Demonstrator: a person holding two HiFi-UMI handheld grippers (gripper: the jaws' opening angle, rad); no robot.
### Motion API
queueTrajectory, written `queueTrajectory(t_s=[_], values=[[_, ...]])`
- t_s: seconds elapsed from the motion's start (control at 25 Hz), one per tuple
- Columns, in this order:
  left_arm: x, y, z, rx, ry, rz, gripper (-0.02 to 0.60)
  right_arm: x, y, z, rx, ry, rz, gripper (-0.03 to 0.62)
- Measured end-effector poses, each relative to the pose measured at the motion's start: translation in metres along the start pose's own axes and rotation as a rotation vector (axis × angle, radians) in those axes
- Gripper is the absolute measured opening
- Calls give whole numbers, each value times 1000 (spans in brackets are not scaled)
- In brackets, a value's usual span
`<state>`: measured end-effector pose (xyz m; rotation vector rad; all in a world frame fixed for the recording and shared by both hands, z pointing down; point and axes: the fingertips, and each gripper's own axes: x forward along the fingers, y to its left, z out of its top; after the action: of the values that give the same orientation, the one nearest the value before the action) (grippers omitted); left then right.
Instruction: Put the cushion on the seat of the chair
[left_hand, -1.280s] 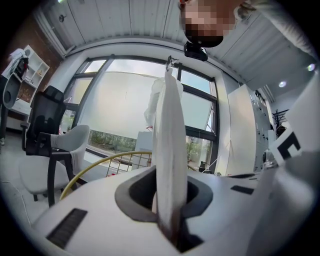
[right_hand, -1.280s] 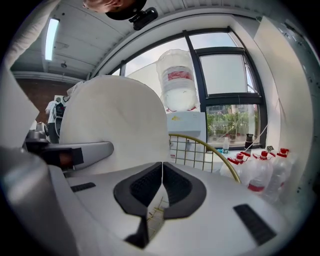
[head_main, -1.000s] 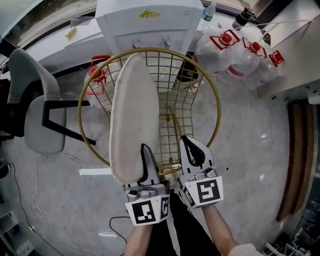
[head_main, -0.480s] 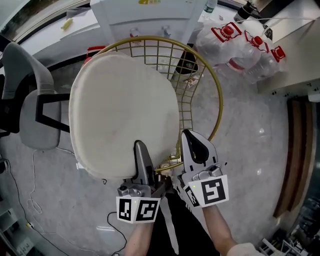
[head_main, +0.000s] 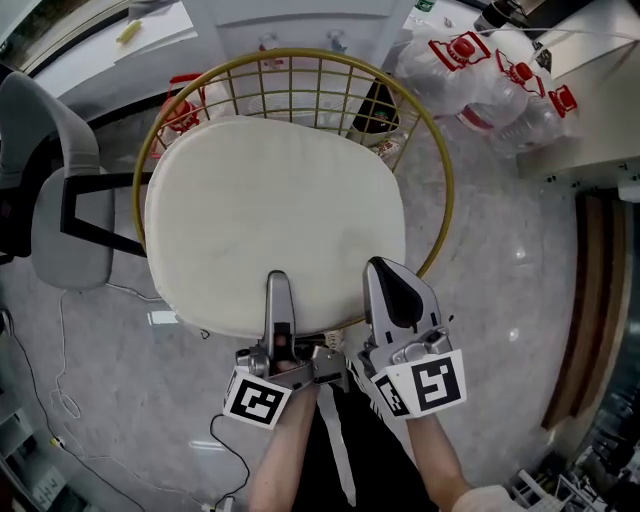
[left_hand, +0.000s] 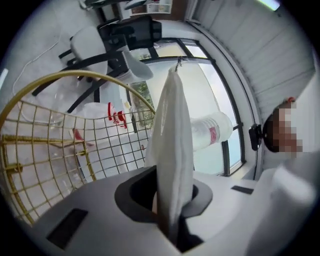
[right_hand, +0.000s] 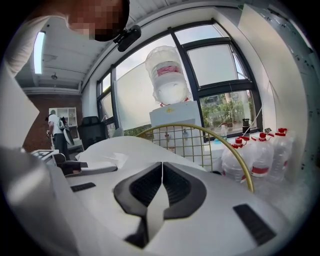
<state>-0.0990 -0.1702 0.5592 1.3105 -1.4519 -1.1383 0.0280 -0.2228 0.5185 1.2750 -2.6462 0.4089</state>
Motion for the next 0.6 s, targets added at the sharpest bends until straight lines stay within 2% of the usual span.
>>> queueTrajectory(t_s=[0.12, 0.24, 0.36, 0.6], values=[[-1, 12, -3, -165, -25, -17, 52, 1, 2, -6, 14, 7, 4, 18], [-3, 27, -7, -273, -46, -16, 52, 4, 2, -12, 22, 16, 6, 18], [-6, 45, -12, -330, -48, 9, 52, 6, 2, -16, 29, 21, 1, 18], [-15, 78, -12, -374, -71, 54, 52, 15, 5, -26, 35, 30, 3, 18]])
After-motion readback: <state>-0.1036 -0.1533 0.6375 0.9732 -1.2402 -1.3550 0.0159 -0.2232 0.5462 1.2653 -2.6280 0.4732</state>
